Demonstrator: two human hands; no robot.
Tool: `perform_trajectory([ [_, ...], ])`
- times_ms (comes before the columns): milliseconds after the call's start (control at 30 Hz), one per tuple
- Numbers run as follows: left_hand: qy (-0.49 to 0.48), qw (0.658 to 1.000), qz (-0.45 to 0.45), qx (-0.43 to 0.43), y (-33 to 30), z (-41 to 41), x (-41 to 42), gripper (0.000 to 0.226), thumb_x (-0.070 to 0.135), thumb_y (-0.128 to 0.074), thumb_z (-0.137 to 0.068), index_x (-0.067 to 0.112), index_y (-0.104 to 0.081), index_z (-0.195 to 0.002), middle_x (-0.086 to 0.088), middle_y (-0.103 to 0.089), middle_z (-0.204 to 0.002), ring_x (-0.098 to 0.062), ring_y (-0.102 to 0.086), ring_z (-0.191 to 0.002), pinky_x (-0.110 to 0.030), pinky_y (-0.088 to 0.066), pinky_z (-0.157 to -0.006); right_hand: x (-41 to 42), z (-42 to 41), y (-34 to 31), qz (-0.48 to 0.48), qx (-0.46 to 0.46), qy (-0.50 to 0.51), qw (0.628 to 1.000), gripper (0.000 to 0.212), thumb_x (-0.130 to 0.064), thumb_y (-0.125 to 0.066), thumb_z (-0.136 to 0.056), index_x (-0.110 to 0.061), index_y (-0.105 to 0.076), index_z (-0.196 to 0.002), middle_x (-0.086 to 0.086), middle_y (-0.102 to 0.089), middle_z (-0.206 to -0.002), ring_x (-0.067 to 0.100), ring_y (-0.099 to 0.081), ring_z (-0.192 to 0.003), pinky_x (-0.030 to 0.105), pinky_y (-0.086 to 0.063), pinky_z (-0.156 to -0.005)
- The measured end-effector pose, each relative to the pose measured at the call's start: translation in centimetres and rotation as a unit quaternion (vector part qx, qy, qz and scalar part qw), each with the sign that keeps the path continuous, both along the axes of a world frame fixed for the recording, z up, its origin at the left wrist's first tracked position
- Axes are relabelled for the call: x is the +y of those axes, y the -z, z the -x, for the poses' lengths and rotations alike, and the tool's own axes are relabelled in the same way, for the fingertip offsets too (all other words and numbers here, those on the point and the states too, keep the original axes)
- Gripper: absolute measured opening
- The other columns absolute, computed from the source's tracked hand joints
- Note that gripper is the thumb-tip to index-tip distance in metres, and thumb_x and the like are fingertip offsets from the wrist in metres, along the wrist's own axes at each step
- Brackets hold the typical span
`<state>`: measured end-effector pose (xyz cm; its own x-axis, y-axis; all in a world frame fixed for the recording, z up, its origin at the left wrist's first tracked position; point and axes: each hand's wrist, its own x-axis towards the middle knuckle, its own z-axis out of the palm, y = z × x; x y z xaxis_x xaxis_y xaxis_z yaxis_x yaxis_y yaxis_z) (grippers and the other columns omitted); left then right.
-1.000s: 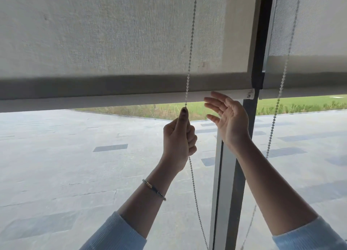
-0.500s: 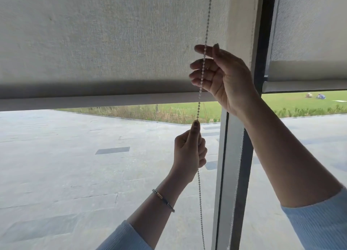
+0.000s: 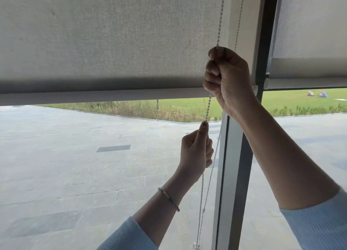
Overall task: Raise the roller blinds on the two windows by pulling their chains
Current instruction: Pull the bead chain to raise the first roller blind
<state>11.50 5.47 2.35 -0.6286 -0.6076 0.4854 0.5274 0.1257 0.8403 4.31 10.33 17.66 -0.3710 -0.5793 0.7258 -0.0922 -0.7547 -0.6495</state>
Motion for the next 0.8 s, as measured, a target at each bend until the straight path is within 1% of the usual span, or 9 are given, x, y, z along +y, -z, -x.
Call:
perform_trajectory([
  [167, 0.013, 1.000, -0.003, 0.005, 0.28, 0.15, 0.33, 0.056, 0.043, -0.046, -0.105, 0.025, -0.026, -0.055, 0.006, -0.022, -0.047, -0.007, -0.015, -0.037, -0.011, -0.017, -0.043, 0.35, -0.13, 0.16, 0.001, -0.007, 0.004, 1.000, 0.041, 0.015, -0.024, -0.092, -0.012, -0.049, -0.075, -0.007, -0.037, -0.048, 0.013, -0.012, -0.049, 0.020, -0.011, -0.044],
  [300, 0.006, 1.000, 0.002, 0.000, 0.23, 0.20, 0.44, 0.057, 0.043, -0.046, -0.105, 0.025, -0.026, -0.055, 0.006, -0.022, -0.046, -0.008, -0.015, -0.037, -0.011, -0.017, -0.043, 0.55, -0.18, 0.17, 0.004, -0.007, 0.006, 1.000, 0.041, 0.015, -0.024, -0.093, -0.012, -0.049, -0.075, -0.007, -0.037, -0.049, 0.006, -0.019, -0.042, 0.020, -0.011, -0.044],
  [433, 0.008, 1.000, 0.002, 0.006, 0.42, 0.26, 0.44, 0.056, 0.043, -0.046, -0.105, 0.026, -0.027, -0.055, 0.006, -0.022, -0.046, -0.008, -0.015, -0.037, -0.012, -0.017, -0.043, 0.53, -0.12, 0.34, 0.009, -0.007, 0.001, 1.000, 0.041, 0.015, -0.024, -0.093, -0.012, -0.050, -0.075, -0.007, -0.036, -0.048, 0.006, -0.019, -0.042, 0.018, -0.012, -0.042],
  [633, 0.005, 1.000, 0.005, 0.006, 0.43, 0.33, 0.47, 0.055, 0.053, -0.050, -0.096, 0.026, -0.027, -0.054, 0.006, -0.022, -0.046, -0.008, -0.015, -0.037, -0.013, -0.017, -0.044, 0.43, -0.18, 0.28, 0.012, -0.010, -0.006, 1.000, 0.042, 0.014, -0.026, -0.094, -0.013, -0.050, -0.074, -0.007, -0.036, -0.049, 0.005, -0.019, -0.041, 0.015, -0.014, -0.041],
  [800, 0.011, 1.000, -0.015, 0.002, 0.93, 0.24, 0.54, 0.055, 0.058, -0.053, -0.090, 0.026, -0.026, -0.056, 0.007, -0.021, -0.046, -0.009, -0.014, -0.038, -0.012, -0.017, -0.044, 0.25, -0.51, 0.60, -0.003, -0.010, 0.005, 1.000, 0.040, 0.012, -0.026, -0.096, -0.014, -0.048, -0.074, -0.010, -0.035, -0.047, 0.004, -0.020, -0.040, 0.014, -0.015, -0.041],
])
